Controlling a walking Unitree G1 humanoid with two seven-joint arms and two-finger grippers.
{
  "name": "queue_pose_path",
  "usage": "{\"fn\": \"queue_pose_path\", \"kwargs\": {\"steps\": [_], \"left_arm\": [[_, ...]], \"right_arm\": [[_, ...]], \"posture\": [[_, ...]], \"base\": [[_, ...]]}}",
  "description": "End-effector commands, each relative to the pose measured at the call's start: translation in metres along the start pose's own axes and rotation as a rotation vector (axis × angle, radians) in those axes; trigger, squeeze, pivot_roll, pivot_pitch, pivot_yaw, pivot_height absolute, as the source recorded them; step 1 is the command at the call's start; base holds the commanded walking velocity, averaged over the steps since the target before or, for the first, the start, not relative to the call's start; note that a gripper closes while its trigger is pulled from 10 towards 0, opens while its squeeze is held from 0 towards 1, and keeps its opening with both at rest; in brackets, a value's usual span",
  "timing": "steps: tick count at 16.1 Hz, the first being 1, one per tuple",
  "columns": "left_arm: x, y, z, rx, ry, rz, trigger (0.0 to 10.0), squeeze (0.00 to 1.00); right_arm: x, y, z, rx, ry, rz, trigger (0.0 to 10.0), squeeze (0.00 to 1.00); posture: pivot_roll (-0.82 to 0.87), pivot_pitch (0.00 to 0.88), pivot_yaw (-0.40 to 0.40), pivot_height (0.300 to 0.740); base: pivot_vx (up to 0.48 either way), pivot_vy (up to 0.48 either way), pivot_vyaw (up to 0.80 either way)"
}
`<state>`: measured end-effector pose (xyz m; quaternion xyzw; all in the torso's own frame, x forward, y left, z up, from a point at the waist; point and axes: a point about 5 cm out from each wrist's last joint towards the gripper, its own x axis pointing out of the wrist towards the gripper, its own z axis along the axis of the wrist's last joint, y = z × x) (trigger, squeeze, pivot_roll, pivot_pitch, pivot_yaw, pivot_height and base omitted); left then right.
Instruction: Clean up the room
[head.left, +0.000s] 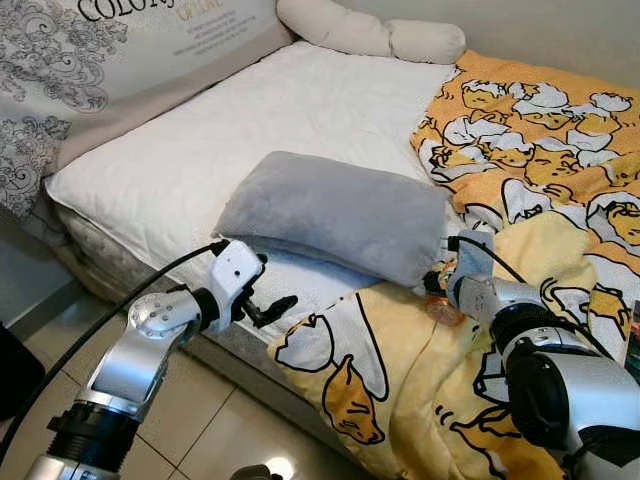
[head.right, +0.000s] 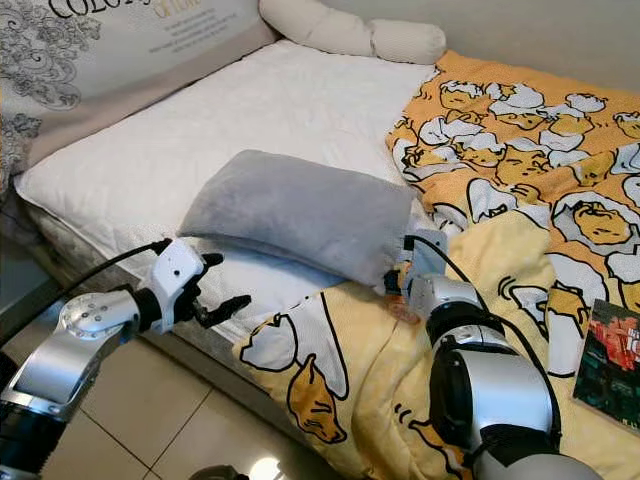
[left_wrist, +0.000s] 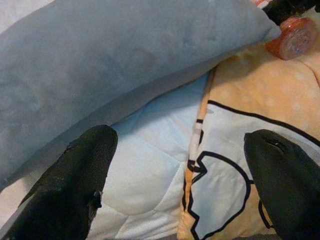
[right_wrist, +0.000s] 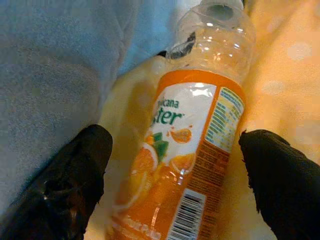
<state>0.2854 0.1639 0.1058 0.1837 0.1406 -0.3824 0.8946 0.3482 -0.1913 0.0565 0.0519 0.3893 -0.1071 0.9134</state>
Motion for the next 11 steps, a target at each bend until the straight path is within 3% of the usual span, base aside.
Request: {"fn": "queue_pose_path", "kwargs": {"steps": [1,4,5,6,7,8,11], "left_arm": [[-0.001,-0.002,0.004,0.014,-0.001,-0.014,10.0,1.0],[-0.003,-0.005,0.003,0.012,0.008,-0.024,10.0,1.0],[-0.004,-0.005,0.003,0.013,0.009,-0.026,10.0,1.0],[-0.004,-0.005,0.003,0.014,0.012,-0.033,10.0,1.0],[-0.005,-0.004,0.003,0.015,0.014,-0.038,10.0,1.0],[-0.005,-0.004,0.003,0.015,0.014,-0.039,10.0,1.0],[-0.005,-0.004,0.005,0.026,0.019,-0.049,10.0,1.0]], "right_arm": [[0.001,0.004,-0.003,0.022,-0.003,0.018,10.0,0.0],[0.004,-0.003,-0.019,-0.028,0.041,-0.042,10.0,0.0],[0.004,-0.005,-0.021,-0.038,0.042,-0.051,9.4,0.0],[0.005,-0.006,-0.026,-0.033,0.055,-0.045,8.0,0.0],[0.006,-0.007,-0.029,-0.003,0.058,-0.037,5.4,0.0],[0.006,-0.007,-0.03,0.007,0.06,-0.034,5.4,0.0],[0.007,-0.001,-0.033,-0.003,0.033,0.035,3.6,0.0]], "posture": [[0.13,0.0,0.028,0.74],[0.14,0.0,0.026,0.74],[0.14,0.0,0.027,0.74],[0.15,0.0,0.031,0.74],[0.15,0.0,0.035,0.74],[0.15,0.0,0.035,0.74],[0.16,0.0,0.044,0.74]], "base": [[0.0,0.0,0.0],[0.0,0.0,0.0],[0.0,0.0,0.0],[0.0,0.0,0.0],[0.0,0.0,0.0],[0.0,0.0,0.0],[0.0,0.0,0.0]]}}
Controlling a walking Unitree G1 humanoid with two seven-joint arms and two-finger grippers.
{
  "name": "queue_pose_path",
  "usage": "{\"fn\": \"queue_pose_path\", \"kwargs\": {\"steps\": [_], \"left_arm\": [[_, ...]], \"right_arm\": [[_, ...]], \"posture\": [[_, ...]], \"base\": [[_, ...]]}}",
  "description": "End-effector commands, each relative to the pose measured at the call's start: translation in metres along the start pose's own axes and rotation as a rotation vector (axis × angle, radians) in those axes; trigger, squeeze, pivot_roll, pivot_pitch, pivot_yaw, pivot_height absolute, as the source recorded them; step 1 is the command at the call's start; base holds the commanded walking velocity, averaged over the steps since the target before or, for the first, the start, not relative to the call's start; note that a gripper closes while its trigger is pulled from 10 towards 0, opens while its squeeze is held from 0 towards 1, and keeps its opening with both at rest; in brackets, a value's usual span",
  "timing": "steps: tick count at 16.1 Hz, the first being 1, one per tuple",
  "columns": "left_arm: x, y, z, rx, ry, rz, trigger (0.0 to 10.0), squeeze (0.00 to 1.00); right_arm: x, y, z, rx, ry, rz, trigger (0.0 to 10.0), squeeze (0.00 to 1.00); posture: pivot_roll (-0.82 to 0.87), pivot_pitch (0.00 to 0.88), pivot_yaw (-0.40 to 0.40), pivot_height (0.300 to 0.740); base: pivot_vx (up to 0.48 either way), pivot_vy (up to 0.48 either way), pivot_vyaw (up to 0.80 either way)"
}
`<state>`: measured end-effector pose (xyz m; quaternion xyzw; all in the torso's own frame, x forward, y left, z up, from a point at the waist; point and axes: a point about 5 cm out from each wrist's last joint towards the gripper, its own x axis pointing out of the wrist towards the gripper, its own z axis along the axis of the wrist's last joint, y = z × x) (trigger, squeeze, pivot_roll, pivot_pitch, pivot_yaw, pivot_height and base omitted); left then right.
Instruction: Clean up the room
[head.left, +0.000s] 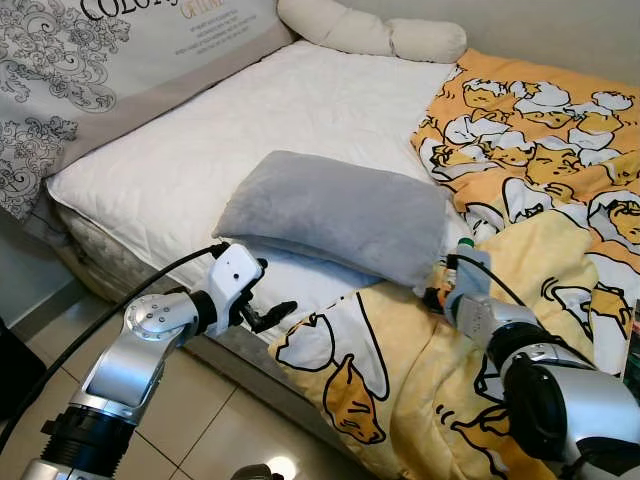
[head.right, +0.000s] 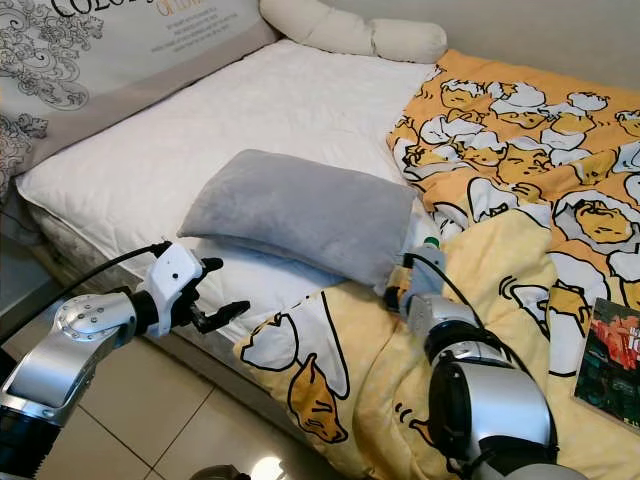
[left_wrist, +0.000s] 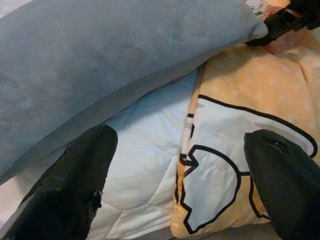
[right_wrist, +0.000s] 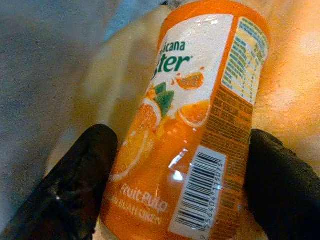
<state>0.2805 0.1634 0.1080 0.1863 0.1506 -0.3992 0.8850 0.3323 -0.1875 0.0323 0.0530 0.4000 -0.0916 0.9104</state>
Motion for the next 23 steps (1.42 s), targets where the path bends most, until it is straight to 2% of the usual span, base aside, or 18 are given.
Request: {"fn": "queue_pose_path", "kwargs": {"steps": [1,2,3,5,7,9,11,14,17,18,19,20,21,22,23], "left_arm": [[-0.001,-0.001,0.004,0.022,0.005,-0.011,10.0,1.0],[-0.001,-0.001,0.004,0.023,0.005,-0.012,10.0,1.0],[-0.002,0.0,0.003,0.024,0.007,-0.012,10.0,1.0],[-0.001,0.0,0.003,0.025,0.011,-0.012,10.0,1.0],[-0.001,-0.001,0.002,0.024,0.013,-0.014,10.0,1.0],[0.0,-0.002,0.001,0.019,0.015,-0.021,10.0,1.0],[0.002,-0.002,0.002,0.018,0.003,-0.01,10.0,1.0],[0.006,-0.004,0.007,-0.018,-0.052,0.023,10.0,1.0],[0.01,0.005,0.012,-0.09,-0.127,0.173,10.0,1.0],[0.009,0.007,0.012,-0.112,-0.139,0.216,10.0,1.0],[0.008,0.011,0.014,-0.135,-0.16,0.282,10.0,1.0],[0.008,0.011,0.014,-0.142,-0.163,0.299,10.0,1.0],[0.006,0.012,0.012,-0.186,-0.162,0.356,10.0,1.0],[0.006,0.012,0.011,-0.197,-0.161,0.369,10.0,1.0],[0.004,0.012,0.01,-0.222,-0.164,0.413,10.0,1.0]], "right_arm": [[0.001,0.001,-0.005,0.007,0.006,0.012,3.3,0.0],[0.001,0.001,-0.005,0.021,0.005,0.015,2.7,0.0],[0.001,0.002,-0.005,0.033,0.005,0.018,1.5,0.0],[0.001,0.004,-0.007,0.016,0.015,0.026,0.9,0.0],[0.001,0.004,-0.01,0.022,0.025,0.022,1.1,0.0],[0.002,-0.001,-0.014,0.065,0.039,-0.001,0.0,0.0],[0.002,-0.005,-0.008,0.166,0.007,-0.026,0.0,0.0],[0.0,-0.004,0.005,0.292,-0.067,0.009,0.0,0.0],[-0.01,0.001,0.042,0.287,-0.309,0.083,0.1,0.0],[-0.015,-0.001,0.051,0.324,-0.369,0.088,2.9,0.0],[-0.028,-0.007,0.067,0.292,-0.517,0.072,10.0,0.0],[-0.032,-0.007,0.071,0.26,-0.558,0.066,10.0,0.0],[-0.043,-0.002,0.076,0.236,-0.623,0.121,10.0,0.0],[-0.045,-0.001,0.077,0.228,-0.64,0.131,10.0,0.0],[-0.055,0.006,0.078,0.135,-0.699,0.158,10.0,0.0]], "posture": [[0.16,0.0,0.045,0.74],[0.16,0.0,0.046,0.74],[0.17,0.0,0.045,0.74],[0.16,0.0,0.047,0.74],[0.16,0.0,0.049,0.74],[0.15,0.0,0.05,0.74],[0.13,0.0,0.062,0.74],[0.09,0.0,0.085,0.74],[0.05,0.0,0.124,0.74],[0.04,0.0,0.13,0.74],[0.04,0.0,0.131,0.74],[0.04,0.0,0.13,0.74],[0.04,0.0,0.118,0.74],[0.04,0.0,0.118,0.74],[0.05,0.0,0.1,0.74]], "base": [[0.0,0.0,0.0],[0.0,0.0,0.0],[0.0,0.0,0.0],[0.0,0.0,0.0],[0.0,0.0,0.0],[0.0,0.0,0.0],[0.0,0.0,0.0],[0.0,0.0,0.0],[0.0,0.0,0.0],[0.0,0.0,0.0],[0.0,0.0,0.0],[0.0,0.0,0.0],[0.0,0.0,0.69],[0.0,0.0,0.69],[0.0,0.0,0.8]]}}
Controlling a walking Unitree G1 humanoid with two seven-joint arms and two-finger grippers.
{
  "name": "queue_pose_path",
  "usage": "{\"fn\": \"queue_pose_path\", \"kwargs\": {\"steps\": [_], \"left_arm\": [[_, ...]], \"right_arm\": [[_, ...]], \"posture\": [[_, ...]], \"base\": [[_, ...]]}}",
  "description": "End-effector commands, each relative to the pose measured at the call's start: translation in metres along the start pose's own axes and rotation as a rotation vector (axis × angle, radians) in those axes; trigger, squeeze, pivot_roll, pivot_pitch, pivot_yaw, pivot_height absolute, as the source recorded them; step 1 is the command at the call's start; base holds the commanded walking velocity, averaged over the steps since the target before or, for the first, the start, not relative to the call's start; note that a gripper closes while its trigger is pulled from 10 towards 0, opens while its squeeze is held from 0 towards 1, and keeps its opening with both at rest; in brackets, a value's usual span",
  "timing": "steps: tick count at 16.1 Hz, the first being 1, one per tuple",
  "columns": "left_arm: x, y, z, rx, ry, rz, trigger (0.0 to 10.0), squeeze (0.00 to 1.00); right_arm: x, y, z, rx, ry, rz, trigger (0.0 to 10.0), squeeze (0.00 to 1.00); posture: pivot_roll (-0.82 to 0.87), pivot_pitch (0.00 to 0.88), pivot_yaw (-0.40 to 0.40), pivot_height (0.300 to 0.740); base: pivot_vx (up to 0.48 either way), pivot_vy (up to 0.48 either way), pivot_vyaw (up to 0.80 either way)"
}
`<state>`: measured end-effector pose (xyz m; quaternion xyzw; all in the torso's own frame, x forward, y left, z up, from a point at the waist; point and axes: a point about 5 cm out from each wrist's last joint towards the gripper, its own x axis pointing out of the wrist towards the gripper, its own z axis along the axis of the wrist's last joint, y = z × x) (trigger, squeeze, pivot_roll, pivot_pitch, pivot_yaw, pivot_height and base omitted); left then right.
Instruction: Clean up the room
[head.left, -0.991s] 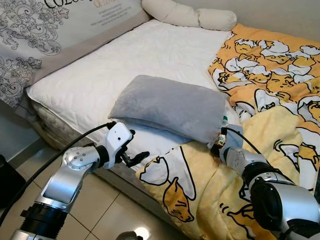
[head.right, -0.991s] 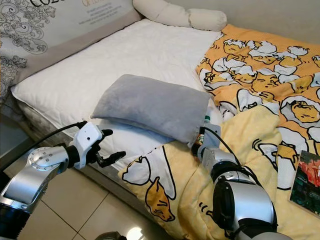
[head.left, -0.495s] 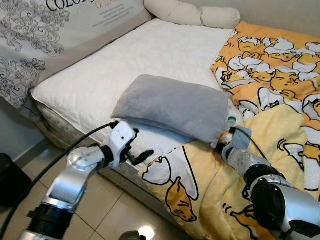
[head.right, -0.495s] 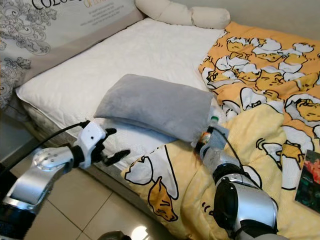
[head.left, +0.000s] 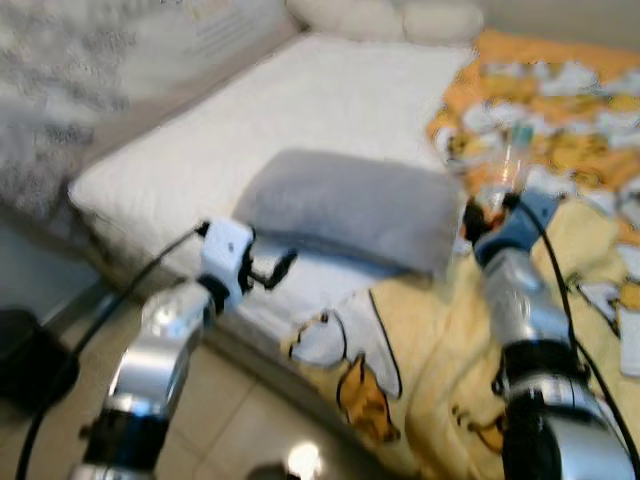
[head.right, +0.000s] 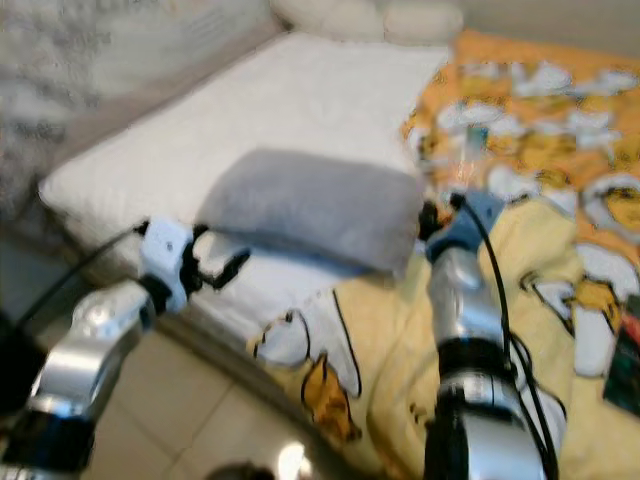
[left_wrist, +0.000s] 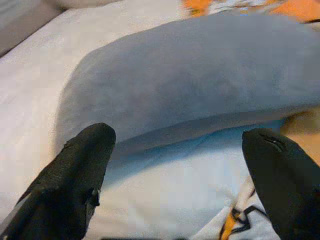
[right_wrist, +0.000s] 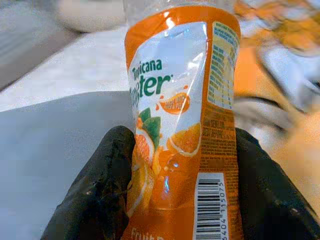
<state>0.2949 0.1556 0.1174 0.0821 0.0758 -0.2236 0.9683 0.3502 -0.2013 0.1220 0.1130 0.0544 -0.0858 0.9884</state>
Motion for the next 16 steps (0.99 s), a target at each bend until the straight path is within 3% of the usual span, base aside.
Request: {"fn": "queue_pose_path", "kwargs": {"steps": [1,2,5,8,11,12,16], "left_arm": [[-0.006,0.007,-0.003,-0.012,0.012,0.063,10.0,0.83],[-0.01,0.008,-0.004,-0.034,0.009,0.115,10.0,0.0],[-0.015,0.01,-0.004,0.012,0.004,0.183,10.0,0.0],[-0.019,0.01,-0.009,-0.05,0.029,0.221,10.0,0.0],[-0.017,0.012,-0.002,-0.034,0.0,0.257,10.0,0.0],[-0.015,0.011,0.0,-0.003,-0.011,0.254,10.0,0.0],[-0.013,0.011,0.003,-0.011,-0.016,0.256,10.0,0.0]], "right_arm": [[-0.005,0.019,0.002,-0.071,-0.02,0.089,10.0,0.0],[-0.016,0.031,0.0,-0.074,-0.033,0.155,10.0,0.0],[-0.033,0.037,-0.011,-0.034,0.008,0.207,10.0,0.0],[-0.045,0.038,-0.029,-0.065,0.091,0.231,10.0,0.0],[-0.056,0.035,-0.039,-0.062,0.137,0.234,10.0,0.0],[-0.058,0.033,-0.043,-0.068,0.16,0.225,10.0,0.0],[-0.06,0.035,-0.045,-0.084,0.202,0.237,10.0,0.0]], "posture": [[0.06,0.0,0.086,0.74],[0.07,0.0,0.066,0.74],[0.1,0.0,0.034,0.74],[0.09,0.0,0.036,0.74],[0.09,0.0,0.047,0.74],[0.08,0.0,0.05,0.74],[0.08,0.0,0.058,0.74]], "base": [[0.0,0.0,0.8],[0.0,0.0,0.8],[0.0,0.0,0.8],[0.0,0.0,0.8],[0.0,0.0,0.8],[0.0,0.0,0.8],[0.0,0.0,0.8]]}}
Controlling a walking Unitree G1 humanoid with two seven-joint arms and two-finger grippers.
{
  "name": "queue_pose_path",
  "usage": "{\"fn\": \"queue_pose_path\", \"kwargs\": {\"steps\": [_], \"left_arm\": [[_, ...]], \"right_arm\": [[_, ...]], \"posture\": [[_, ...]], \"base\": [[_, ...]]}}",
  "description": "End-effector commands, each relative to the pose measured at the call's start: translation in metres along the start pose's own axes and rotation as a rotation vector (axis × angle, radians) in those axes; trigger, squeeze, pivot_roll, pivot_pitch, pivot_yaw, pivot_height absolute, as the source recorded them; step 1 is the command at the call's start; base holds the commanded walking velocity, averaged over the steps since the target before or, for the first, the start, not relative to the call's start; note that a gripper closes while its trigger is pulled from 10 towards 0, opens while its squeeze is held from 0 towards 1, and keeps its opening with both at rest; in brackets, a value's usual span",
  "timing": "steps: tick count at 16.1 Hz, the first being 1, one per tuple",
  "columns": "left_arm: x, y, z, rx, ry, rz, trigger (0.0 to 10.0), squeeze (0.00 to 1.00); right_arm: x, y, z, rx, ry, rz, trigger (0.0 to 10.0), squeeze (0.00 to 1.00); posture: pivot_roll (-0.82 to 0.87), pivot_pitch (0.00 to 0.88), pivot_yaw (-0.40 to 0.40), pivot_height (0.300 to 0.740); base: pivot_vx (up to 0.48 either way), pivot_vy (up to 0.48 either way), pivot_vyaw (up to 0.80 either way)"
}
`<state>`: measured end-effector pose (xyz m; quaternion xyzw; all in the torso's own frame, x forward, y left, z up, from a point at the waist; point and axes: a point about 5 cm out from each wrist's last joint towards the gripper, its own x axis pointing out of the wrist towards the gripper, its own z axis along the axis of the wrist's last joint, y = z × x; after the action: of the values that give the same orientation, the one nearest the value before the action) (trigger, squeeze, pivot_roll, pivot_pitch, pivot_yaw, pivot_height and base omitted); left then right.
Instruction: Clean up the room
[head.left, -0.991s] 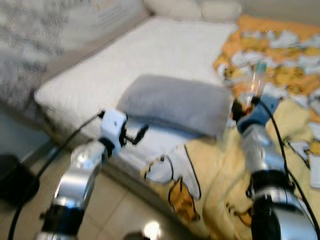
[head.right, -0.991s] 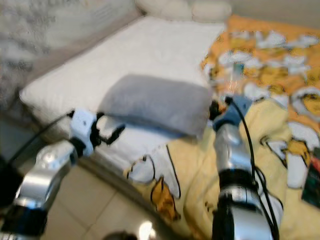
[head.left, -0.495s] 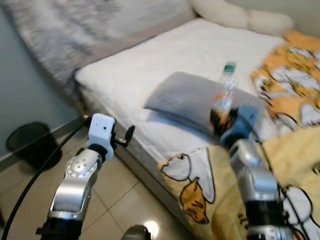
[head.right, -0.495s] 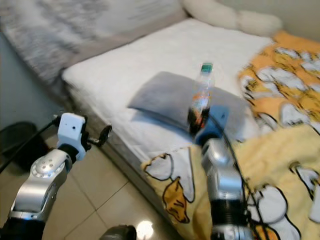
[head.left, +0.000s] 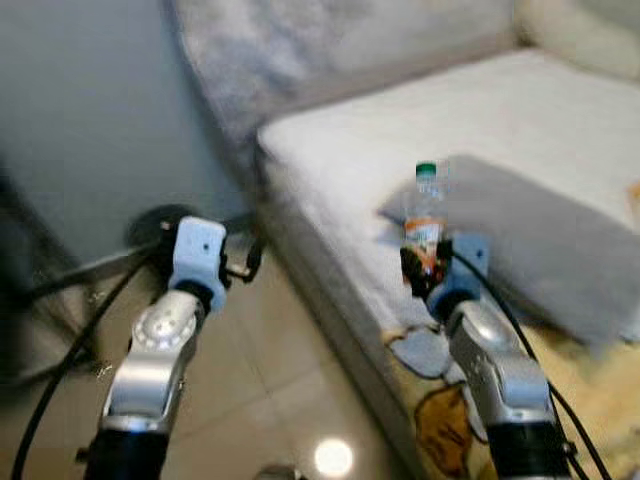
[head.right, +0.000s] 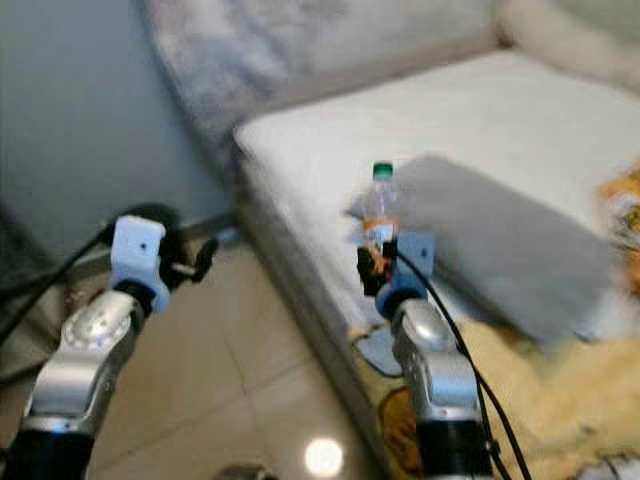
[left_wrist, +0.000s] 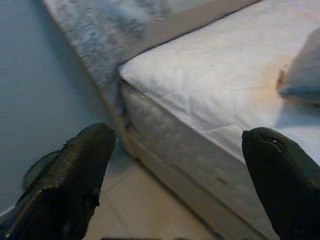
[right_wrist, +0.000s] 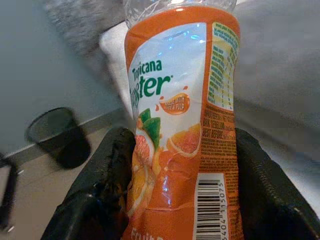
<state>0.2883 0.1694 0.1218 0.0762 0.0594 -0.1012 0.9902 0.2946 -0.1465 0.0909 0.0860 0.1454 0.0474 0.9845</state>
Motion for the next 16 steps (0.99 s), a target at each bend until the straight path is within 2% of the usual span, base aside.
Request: {"fn": "queue_pose_path", "kwargs": {"steps": [1,6,7,9,11,13,16], "left_arm": [[0.0002,0.0016,0.0021,0.014,-0.001,0.005,10.0,0.0],[-0.0005,0.0035,0.0021,0.008,-0.006,-0.002,10.0,0.0],[-0.0005,0.0039,0.0021,0.005,-0.008,0.0,10.0,0.0],[-0.0002,0.0045,0.0023,0.004,-0.01,0.002,10.0,0.0],[0.0003,0.0045,0.0028,0.006,-0.014,0.0,10.0,0.0],[0.0008,0.0039,0.0034,0.009,-0.017,-0.003,10.0,0.0],[0.0014,0.0044,0.0033,-0.002,-0.011,0.002,10.0,0.0]], "right_arm": [[-0.0008,0.0,0.0015,0.001,0.003,-0.004,10.0,0.0],[0.0015,0.0029,-0.0008,-0.029,0.03,0.011,10.0,0.0],[0.0022,0.003,0.0006,-0.031,0.019,0.008,10.0,0.0],[0.0035,0.0015,0.0041,-0.101,0.007,0.004,10.0,0.0],[0.0036,0.0022,0.0066,-0.226,-0.015,0.03,10.0,0.0],[0.0036,0.0035,0.0054,-0.188,-0.005,0.055,10.0,0.0],[0.0042,0.0048,0.0061,-0.154,-0.011,0.055,10.0,0.0]], "posture": [[0.08,0.0,0.059,0.74],[0.09,0.0,0.05,0.74],[0.09,0.0,0.05,0.74],[0.09,0.0,0.052,0.74],[0.09,0.0,0.052,0.74],[0.09,0.0,0.052,0.74],[0.09,0.0,0.051,0.74]], "base": [[0.0,0.0,0.8],[0.152,0.0,0.8],[0.274,0.0,0.0],[0.298,0.0,0.0],[0.302,0.0,0.0],[0.315,0.0,0.27],[0.321,0.0,0.73]]}}
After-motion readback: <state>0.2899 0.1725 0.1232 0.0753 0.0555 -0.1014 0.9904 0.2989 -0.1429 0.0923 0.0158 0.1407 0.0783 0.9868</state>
